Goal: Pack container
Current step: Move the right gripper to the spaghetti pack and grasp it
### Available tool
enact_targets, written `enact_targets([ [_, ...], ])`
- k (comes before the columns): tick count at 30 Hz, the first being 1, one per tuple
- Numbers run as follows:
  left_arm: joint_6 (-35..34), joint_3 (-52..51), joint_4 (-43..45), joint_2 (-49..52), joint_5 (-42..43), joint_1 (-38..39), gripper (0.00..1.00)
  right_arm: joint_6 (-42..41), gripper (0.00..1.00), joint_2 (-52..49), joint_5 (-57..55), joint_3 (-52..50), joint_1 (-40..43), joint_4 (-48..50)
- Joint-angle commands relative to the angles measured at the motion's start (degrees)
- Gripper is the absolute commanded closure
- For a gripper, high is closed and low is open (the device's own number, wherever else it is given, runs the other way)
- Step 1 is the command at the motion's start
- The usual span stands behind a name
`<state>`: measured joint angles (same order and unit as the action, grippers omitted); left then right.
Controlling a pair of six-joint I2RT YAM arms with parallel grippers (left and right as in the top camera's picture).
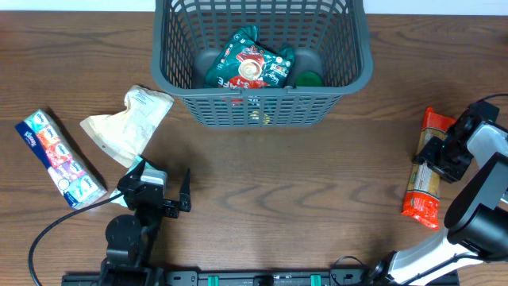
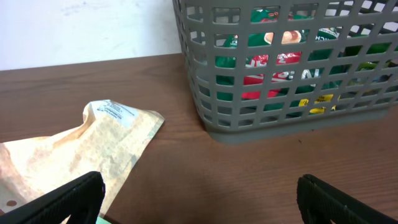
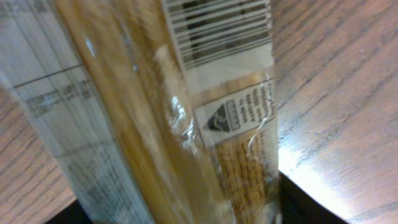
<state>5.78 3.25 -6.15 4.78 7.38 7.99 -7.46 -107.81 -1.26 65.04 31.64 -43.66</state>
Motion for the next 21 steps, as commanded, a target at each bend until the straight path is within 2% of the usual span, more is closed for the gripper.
enact_targets([
  [1,-0.6,-1.0,-1.2,0.1,1.0,0.2,0.01,-0.2,0.65,-0.8,0.7,-1.3,-0.6,0.1],
  [5,-0.6,-1.0,-1.2,0.1,1.0,0.2,0.02,-0.9,0.95,-0.1,4.0,1.5,-2.1,-3.5],
  [6,-0.5,-1.0,-1.2,0.1,1.0,0.2,0.01,-1.0,0.99,0.1,4.4,2.6,-2.6,-4.6],
  [12,-0.5,-1.0,-1.2,0.1,1.0,0.2,0.01,0.3,0.99,2.9,4.5,14.7,-7.2,-14.3],
  [21,-0.6,-1.0,-1.2,0.1,1.0,0.2,0.01,3.1,0.99,8.7,7.4,40.7,-15.2,-24.1],
])
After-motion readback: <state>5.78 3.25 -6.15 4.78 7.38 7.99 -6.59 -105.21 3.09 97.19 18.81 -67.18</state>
